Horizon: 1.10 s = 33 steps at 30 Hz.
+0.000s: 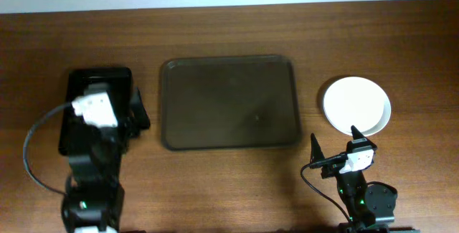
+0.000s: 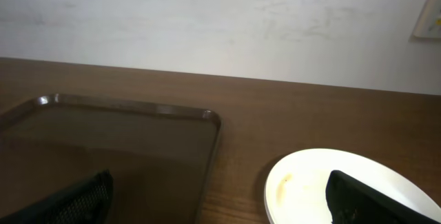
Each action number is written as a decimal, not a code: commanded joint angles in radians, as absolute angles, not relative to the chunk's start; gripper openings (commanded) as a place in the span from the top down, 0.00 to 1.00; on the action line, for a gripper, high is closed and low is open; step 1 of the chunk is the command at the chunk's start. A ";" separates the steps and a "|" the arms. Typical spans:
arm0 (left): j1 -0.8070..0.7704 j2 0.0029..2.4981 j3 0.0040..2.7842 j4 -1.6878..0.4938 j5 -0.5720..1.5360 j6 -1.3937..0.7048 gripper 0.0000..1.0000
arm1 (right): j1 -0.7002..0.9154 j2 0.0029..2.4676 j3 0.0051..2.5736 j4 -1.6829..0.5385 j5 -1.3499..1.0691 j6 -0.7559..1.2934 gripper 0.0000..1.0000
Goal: Clean dirty plates on tray and stack at the side
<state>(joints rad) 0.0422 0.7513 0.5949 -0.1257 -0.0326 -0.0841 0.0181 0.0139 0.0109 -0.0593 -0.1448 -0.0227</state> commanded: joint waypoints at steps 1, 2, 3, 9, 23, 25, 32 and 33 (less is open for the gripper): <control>0.042 0.617 0.422 -0.034 -0.006 -0.047 0.01 | 0.014 0.004 0.006 -0.065 -0.147 -0.022 0.02; 0.042 0.581 0.378 -0.010 -0.002 -0.047 0.01 | 0.014 0.004 0.006 -0.065 -0.147 -0.022 0.02; 0.042 0.561 0.356 0.002 -0.002 -0.047 0.01 | 0.014 0.004 0.006 -0.065 -0.147 -0.022 0.02; 0.042 0.345 0.178 0.064 -0.002 0.025 0.01 | 0.014 0.004 0.006 -0.065 -0.147 -0.022 0.02; 0.042 0.015 0.010 0.071 -0.006 0.125 0.01 | 0.014 0.004 0.006 -0.065 -0.147 -0.022 0.02; 0.042 0.004 0.009 0.071 -0.021 0.130 0.01 | 0.014 0.004 0.006 -0.065 -0.147 -0.022 0.02; 0.042 0.004 0.008 0.017 -0.051 0.130 0.01 | 0.014 0.004 0.006 -0.065 -0.147 -0.022 0.02; 0.042 0.004 0.008 -0.009 -0.061 0.130 0.01 | 0.014 0.004 0.006 -0.065 -0.147 -0.022 0.02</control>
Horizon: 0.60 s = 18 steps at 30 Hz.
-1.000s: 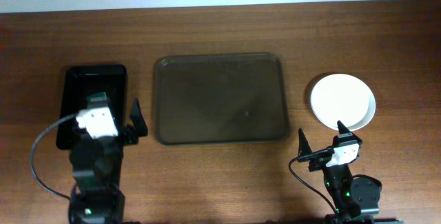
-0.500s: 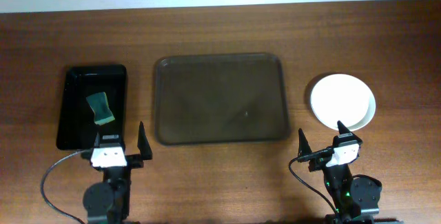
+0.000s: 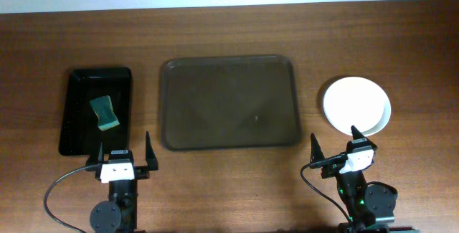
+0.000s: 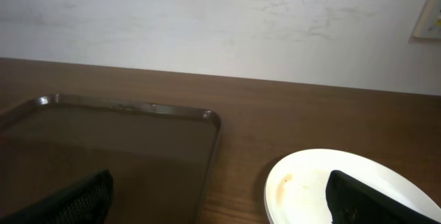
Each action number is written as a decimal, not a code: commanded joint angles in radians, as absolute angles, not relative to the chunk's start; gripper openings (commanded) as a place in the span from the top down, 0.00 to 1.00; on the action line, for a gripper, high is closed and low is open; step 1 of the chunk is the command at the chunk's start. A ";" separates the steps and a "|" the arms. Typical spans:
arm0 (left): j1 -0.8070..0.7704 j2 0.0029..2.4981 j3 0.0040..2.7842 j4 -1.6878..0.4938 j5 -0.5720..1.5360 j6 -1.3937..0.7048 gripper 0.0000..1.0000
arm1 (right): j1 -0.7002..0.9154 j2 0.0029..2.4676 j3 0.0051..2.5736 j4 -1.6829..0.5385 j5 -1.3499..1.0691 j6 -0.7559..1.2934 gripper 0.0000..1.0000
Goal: Clean dirty plates on tray and stack at the side
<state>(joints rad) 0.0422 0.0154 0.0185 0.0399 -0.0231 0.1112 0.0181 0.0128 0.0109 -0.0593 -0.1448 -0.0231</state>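
Note:
The brown tray lies bare in the middle of the table; its near right corner shows in the right wrist view. A stack of white plates sits to its right, and the top plate carries a faint brownish smear. My right gripper stands open just in front of the stack, with one finger over the plate's rim and nothing held. Near the front edge on the left, my left gripper is open and empty.
A black bin stands left of the tray with a green sponge lying in it. A pale wall runs behind the table's far edge.
My left arm was over the black bin, hiding its inside. It now rests back at the front edge, open, and the green sponge lies in the bin. The right arm has not moved.

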 commanded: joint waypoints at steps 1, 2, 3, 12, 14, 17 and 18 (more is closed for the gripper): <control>0.042 0.004 0.008 -0.043 -0.070 0.129 0.01 | 0.014 0.004 0.006 -0.065 -0.147 -0.022 0.02; 0.042 0.004 0.008 -0.064 -0.075 0.130 0.01 | 0.014 0.004 0.006 -0.065 -0.147 -0.022 0.02; 0.042 0.004 0.008 -0.078 -0.075 0.130 0.01 | 0.014 0.004 0.006 -0.065 -0.147 -0.022 0.02; 0.042 0.004 0.008 -0.076 -0.067 0.129 0.01 | 0.014 0.004 0.006 -0.065 -0.147 -0.022 0.02; 0.042 0.004 0.008 -0.076 -0.067 0.130 0.01 | 0.014 0.004 0.006 -0.065 -0.147 -0.022 0.02; 0.042 0.005 0.008 -0.076 -0.067 0.130 0.01 | 0.014 0.004 0.006 -0.065 -0.147 -0.022 0.02; 0.042 0.005 0.008 -0.076 -0.067 0.129 0.01 | 0.014 0.004 0.006 -0.065 -0.147 -0.022 0.02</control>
